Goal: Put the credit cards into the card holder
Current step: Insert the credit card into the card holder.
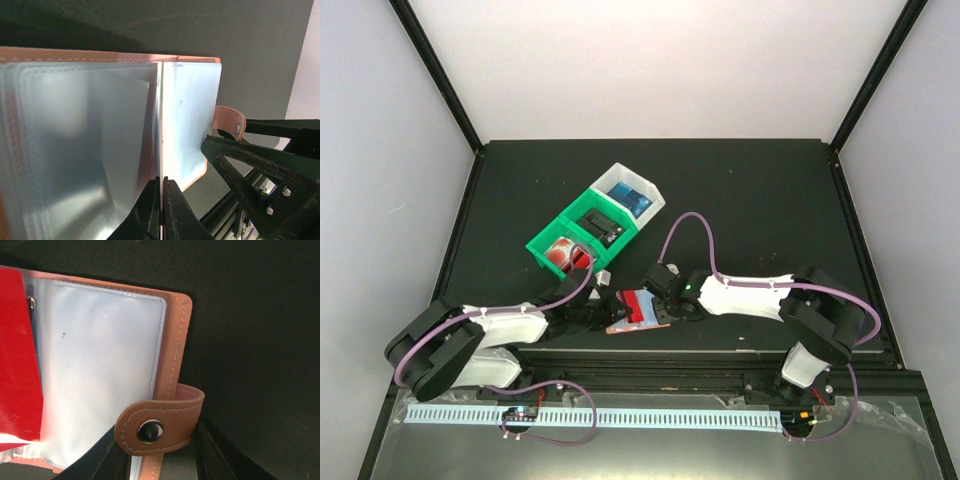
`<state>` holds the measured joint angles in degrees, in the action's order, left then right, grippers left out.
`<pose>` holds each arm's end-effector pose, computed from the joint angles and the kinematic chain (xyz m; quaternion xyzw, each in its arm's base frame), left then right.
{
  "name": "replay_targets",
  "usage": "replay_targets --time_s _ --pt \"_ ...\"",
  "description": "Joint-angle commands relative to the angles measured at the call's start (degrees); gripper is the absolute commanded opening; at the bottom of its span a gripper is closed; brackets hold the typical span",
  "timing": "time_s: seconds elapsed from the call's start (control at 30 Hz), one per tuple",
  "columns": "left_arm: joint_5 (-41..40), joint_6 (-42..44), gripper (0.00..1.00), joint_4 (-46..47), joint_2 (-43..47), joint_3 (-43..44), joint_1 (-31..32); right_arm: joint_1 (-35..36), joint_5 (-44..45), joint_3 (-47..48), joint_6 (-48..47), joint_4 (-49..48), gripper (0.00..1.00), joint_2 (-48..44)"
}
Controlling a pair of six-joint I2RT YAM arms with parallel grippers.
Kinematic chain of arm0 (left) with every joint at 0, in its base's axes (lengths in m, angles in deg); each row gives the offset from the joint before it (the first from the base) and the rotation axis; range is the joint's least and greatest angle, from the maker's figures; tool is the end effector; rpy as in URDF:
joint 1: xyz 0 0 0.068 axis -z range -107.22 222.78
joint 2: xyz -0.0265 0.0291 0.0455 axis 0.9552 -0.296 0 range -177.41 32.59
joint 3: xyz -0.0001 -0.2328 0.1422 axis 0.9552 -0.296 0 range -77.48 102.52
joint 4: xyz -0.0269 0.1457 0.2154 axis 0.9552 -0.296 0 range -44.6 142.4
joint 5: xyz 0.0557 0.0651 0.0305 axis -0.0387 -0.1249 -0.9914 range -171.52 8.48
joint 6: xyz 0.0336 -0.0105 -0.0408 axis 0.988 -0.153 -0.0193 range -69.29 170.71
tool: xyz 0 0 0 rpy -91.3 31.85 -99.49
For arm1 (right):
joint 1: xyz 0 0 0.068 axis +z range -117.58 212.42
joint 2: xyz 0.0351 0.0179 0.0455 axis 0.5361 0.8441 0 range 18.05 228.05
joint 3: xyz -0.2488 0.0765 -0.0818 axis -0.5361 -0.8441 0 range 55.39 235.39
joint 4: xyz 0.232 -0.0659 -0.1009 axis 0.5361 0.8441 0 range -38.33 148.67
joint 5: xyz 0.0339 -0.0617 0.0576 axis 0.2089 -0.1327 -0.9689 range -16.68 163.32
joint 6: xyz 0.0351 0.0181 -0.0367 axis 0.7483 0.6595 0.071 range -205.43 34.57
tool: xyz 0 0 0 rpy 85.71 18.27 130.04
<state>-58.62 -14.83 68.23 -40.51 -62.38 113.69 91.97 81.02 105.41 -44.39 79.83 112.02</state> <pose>0.1444 -0.1435 0.1185 -0.1125 0.8925 -0.4269 0.0925 0.1511 0.2475 0.1460 -0.1482 0.9745 0.0770 0.1502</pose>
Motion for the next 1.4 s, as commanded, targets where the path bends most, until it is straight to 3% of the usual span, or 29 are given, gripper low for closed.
replay_targets --time_s 0.0,0.5,0.93,1.37 --pt "2.2 -1.6 0.02 3.9 -3.7 -0.1 0.6 0.4 -0.4 -0.2 1.0 -0.6 0.36 1.2" --pt "5.0 -4.9 0.02 11.0 -5.3 -1.0 1.7 0.3 -0.1 -0.2 2.0 -0.9 0.32 1.7" --pt "4.1 -4.9 0.01 11.0 -0.7 -1.1 1.7 0.3 0.7 -0.9 2.8 -1.1 0.26 1.0" --pt "1.6 -6.7 0.02 7.9 -3.0 -0.9 1.6 0.3 0.1 -1.7 3.1 -2.1 0.25 1.0"
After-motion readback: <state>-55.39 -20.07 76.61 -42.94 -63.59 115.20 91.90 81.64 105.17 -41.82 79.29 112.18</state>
